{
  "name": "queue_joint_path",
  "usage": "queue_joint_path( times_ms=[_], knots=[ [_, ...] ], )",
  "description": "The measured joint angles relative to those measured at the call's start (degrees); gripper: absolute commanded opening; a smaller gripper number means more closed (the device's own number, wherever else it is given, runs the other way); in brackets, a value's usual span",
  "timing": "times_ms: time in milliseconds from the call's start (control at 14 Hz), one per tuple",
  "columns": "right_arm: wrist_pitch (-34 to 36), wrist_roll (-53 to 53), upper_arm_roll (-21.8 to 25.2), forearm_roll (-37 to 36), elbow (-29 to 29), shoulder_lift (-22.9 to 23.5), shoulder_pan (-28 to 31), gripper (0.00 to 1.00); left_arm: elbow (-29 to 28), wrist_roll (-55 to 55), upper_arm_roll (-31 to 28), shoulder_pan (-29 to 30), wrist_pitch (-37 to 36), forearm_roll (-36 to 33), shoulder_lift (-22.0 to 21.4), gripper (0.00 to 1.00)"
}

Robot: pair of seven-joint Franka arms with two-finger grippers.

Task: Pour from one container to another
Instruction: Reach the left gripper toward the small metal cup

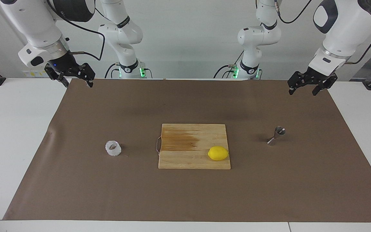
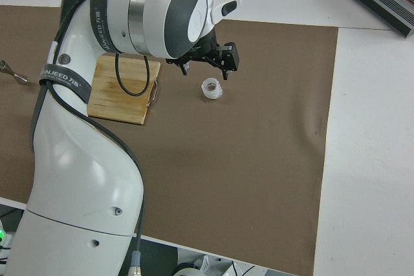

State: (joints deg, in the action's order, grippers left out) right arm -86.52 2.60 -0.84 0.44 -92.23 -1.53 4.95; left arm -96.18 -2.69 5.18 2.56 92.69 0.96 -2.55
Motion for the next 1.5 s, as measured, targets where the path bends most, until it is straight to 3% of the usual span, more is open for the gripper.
queue_joint_path(
  times_ms=[358,644,1074,1503],
  knots=[
    [0.0,0.0,0.0,0.0,0.0,0.0,0.0,1.0,-0.3,0.1,-0.1,0.0,0.0,0.0,-0.2,1.0],
    [0.0,0.0,0.0,0.0,0.0,0.0,0.0,1.0,-4.1,4.4,-0.5,1.1,2.6,0.2,-1.3,1.0],
    [0.0,0.0,0.0,0.0,0.0,0.0,0.0,1.0,-9.0,30.9,-0.5,2.4,10.4,6.3,2.6,1.0],
    [0.0,0.0,0.0,0.0,0.0,0.0,0.0,1.0,-17.1,57.7,-0.6,6.1,21.7,19.6,3.8,1.0]
  ],
)
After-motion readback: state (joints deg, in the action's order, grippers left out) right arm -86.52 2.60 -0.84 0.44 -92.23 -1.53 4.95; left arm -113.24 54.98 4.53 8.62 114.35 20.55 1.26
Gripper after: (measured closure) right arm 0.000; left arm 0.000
